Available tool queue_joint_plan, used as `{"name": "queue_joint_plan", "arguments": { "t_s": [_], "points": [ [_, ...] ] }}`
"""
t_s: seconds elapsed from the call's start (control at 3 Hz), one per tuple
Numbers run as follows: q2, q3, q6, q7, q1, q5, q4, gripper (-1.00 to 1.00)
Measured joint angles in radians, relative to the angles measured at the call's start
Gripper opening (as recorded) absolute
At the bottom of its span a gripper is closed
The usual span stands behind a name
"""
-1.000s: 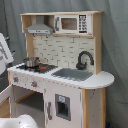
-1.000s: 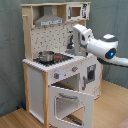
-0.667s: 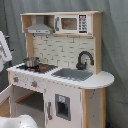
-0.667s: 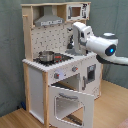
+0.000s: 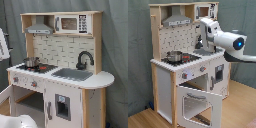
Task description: Play with the kitchen
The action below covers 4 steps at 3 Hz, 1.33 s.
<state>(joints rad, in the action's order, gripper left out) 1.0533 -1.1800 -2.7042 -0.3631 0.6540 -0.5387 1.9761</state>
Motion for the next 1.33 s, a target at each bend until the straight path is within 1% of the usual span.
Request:
{"name": "queue_joint_plan", "arguments": {
  "t_s": [0.67, 1.33],
  "points": [
    [-0.070, -0.027, 0.144, 0.079, -0.021, 0.078, -0.071, 1.00],
    [-0.162, -0.063, 0.346, 0.158, -0.034, 0.166, -0.163, 1.00]
  ]
}}
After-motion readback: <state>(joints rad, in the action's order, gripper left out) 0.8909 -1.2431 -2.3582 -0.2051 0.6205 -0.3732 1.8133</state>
